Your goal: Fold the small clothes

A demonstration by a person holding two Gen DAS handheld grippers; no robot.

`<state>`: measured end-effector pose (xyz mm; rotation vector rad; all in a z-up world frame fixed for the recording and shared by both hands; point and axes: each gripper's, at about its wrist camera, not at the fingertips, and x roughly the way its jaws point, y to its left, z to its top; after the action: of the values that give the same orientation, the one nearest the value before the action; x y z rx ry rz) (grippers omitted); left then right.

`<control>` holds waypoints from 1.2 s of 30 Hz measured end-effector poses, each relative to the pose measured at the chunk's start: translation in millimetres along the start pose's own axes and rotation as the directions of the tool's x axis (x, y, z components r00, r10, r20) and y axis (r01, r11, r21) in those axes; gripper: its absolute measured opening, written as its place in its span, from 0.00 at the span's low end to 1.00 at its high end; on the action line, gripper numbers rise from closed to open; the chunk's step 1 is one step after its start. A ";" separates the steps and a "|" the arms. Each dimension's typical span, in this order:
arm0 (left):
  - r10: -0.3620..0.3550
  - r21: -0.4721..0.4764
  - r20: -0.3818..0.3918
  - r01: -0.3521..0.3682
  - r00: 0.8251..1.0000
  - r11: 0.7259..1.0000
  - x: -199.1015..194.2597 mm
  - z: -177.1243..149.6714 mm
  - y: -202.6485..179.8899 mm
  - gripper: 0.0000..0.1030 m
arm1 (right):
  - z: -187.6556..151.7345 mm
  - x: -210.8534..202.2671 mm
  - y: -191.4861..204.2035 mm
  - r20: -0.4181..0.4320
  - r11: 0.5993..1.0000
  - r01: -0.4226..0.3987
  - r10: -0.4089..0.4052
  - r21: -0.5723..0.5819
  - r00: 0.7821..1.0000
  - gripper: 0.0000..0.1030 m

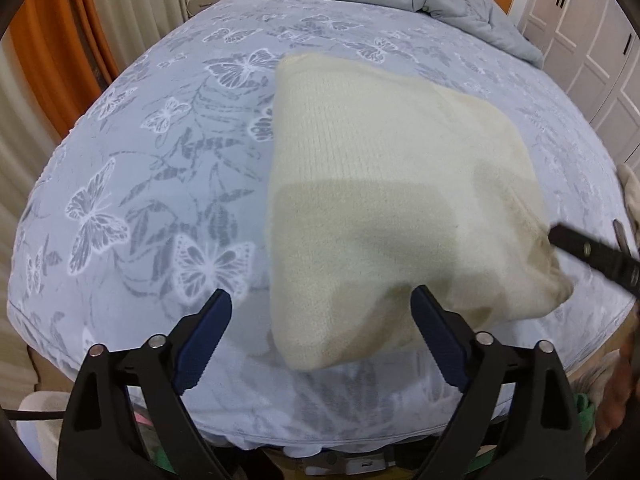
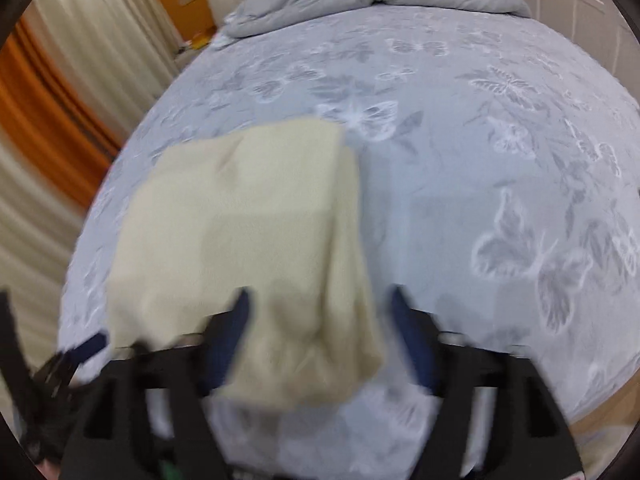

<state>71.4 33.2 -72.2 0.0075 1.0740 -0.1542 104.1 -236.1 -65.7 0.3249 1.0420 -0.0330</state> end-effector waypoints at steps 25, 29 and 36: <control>0.085 0.093 0.066 -0.091 0.994 0.992 -13.4 3.3 -34.7 0.88 | -55.5 -65.1 16.9 0.137 0.979 0.181 -0.167 -0.092 0.976 0.64; 0.096 0.096 0.106 -0.106 0.990 0.990 -29.7 -14.3 -39.6 0.88 | -93.3 -58.9 23.0 0.171 0.976 0.209 -0.196 -0.062 0.966 0.69; 0.113 0.099 0.096 -0.122 0.989 0.987 -34.3 -47.9 -39.2 0.90 | -115.5 -49.6 37.2 0.203 0.961 0.242 -0.213 -0.133 0.956 0.76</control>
<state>8.5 2.5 -62.3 0.1573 0.9720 -0.1032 -11.8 -174.6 -67.4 0.0552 0.8851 -0.1860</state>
